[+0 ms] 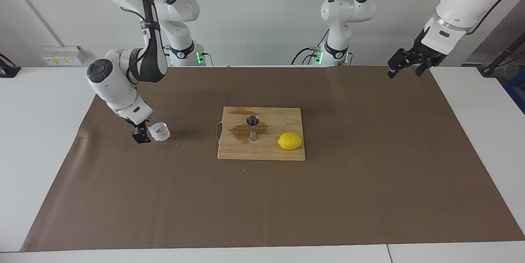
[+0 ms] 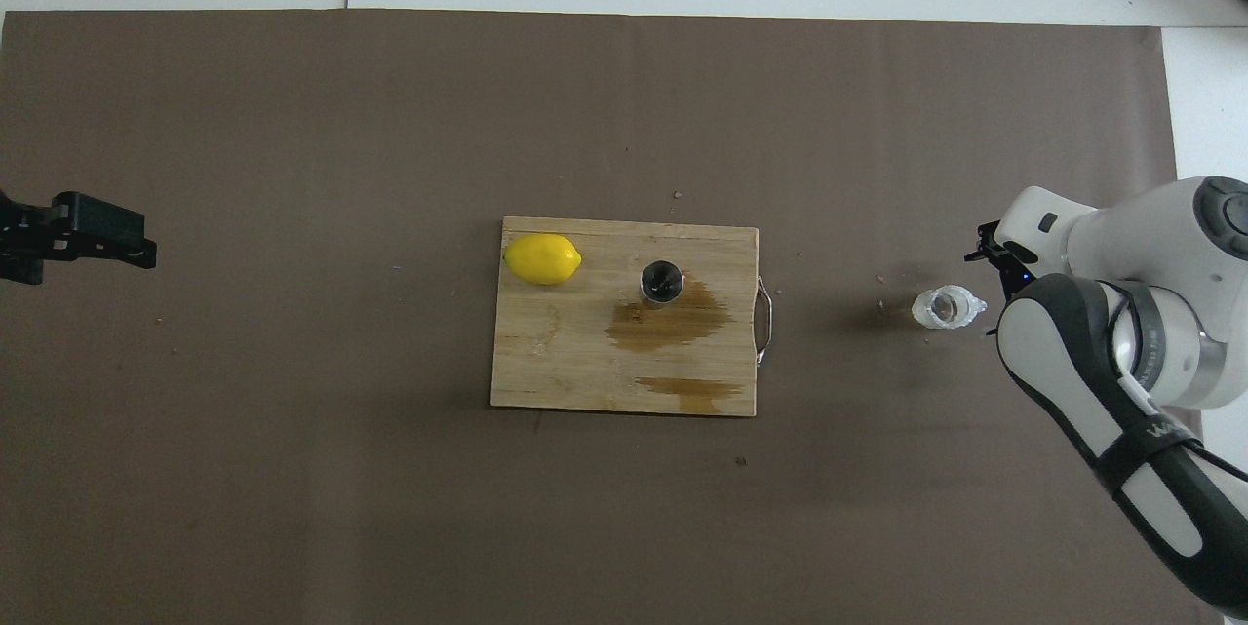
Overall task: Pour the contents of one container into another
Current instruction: 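Lower the glass cup onto the table and open the right gripper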
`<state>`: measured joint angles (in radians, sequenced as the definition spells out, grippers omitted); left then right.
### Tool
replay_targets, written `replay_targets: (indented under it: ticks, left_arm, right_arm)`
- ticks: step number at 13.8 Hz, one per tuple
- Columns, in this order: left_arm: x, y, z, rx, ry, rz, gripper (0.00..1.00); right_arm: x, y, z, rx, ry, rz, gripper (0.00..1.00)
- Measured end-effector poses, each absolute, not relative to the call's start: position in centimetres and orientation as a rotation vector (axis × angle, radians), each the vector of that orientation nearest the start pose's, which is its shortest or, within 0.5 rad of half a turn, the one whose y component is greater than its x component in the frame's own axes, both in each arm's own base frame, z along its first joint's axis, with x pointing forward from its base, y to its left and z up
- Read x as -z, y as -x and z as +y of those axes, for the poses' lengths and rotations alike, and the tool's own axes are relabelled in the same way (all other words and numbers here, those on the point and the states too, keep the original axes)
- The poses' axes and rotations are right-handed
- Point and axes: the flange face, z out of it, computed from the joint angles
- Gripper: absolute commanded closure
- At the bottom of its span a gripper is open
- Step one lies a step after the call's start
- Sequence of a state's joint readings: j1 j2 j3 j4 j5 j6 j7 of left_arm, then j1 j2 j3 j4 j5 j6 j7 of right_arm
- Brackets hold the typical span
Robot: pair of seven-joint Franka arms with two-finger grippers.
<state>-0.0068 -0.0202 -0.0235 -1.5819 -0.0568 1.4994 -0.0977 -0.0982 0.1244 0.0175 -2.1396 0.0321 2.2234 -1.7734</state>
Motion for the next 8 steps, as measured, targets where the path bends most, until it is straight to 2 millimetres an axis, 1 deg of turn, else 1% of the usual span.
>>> replay_targets:
  ticks: [2, 4, 6, 8]
  left_arm:
    - [-62.5, -54.0, -2.3, -0.105, 3.190, -0.104, 0.00]
    - [-62.5, -54.0, -2.3, -0.105, 3.190, -0.104, 0.00]
    - [-62.5, -54.0, -2.3, -0.105, 3.190, -0.104, 0.00]
    - [-62.5, -54.0, -2.3, -0.105, 3.190, -0.104, 0.00]
  right_arm:
    - [-37.1, -55.6, -4.3, 0.008, -2.173, 2.342, 0.00]
    - [-40.8, -56.6, -4.1, -0.032, -2.185, 2.288, 0.00]
    - [-44.4, -57.1, -3.2, -0.084, -2.268, 2.153, 0.00]
    - [-47.2, -57.5, -2.5, -0.144, -2.379, 1.977, 0.00]
